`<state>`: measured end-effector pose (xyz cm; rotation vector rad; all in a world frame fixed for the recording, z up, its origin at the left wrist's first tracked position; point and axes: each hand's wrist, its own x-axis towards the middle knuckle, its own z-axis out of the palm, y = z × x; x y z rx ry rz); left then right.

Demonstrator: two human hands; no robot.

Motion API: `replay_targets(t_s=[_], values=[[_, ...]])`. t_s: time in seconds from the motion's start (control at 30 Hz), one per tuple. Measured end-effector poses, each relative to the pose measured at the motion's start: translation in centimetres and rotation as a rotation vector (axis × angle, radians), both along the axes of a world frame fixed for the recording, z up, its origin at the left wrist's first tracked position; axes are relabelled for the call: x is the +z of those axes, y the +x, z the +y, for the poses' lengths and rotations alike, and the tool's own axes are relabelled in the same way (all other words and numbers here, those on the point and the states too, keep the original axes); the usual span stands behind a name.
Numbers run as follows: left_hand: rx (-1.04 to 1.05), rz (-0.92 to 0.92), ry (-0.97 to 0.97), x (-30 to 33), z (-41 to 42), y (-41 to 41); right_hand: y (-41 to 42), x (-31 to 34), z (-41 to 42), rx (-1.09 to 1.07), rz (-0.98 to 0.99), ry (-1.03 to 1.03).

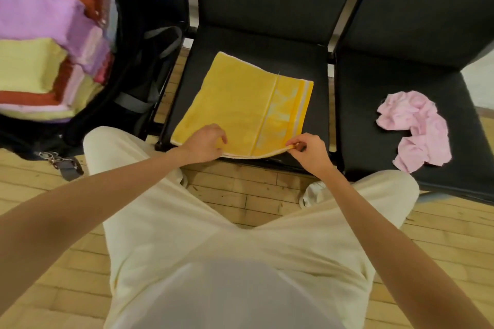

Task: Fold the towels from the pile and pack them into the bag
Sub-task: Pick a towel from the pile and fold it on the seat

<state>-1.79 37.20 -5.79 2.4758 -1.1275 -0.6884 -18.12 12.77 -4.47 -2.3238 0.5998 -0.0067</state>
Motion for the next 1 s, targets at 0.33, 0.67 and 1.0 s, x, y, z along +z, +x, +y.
replay_targets(t_s=[0.33, 0.67, 1.0], values=[[-0.005, 0.230, -0.223, -0.1, -11.1, -4.2, 1.4, 1.2, -2.1, -0.120, -0.121, 0.293], [0.047, 0.259, -0.403, 1.3, -12.0, -3.5, 5.8, -3.0, -8.1, -0.731, 0.064, 0.547], [0.298, 0.636, -0.371, 1.8, -10.2, -2.5, 13.6, -5.2, -9.4, -0.761, 0.045, 0.347]])
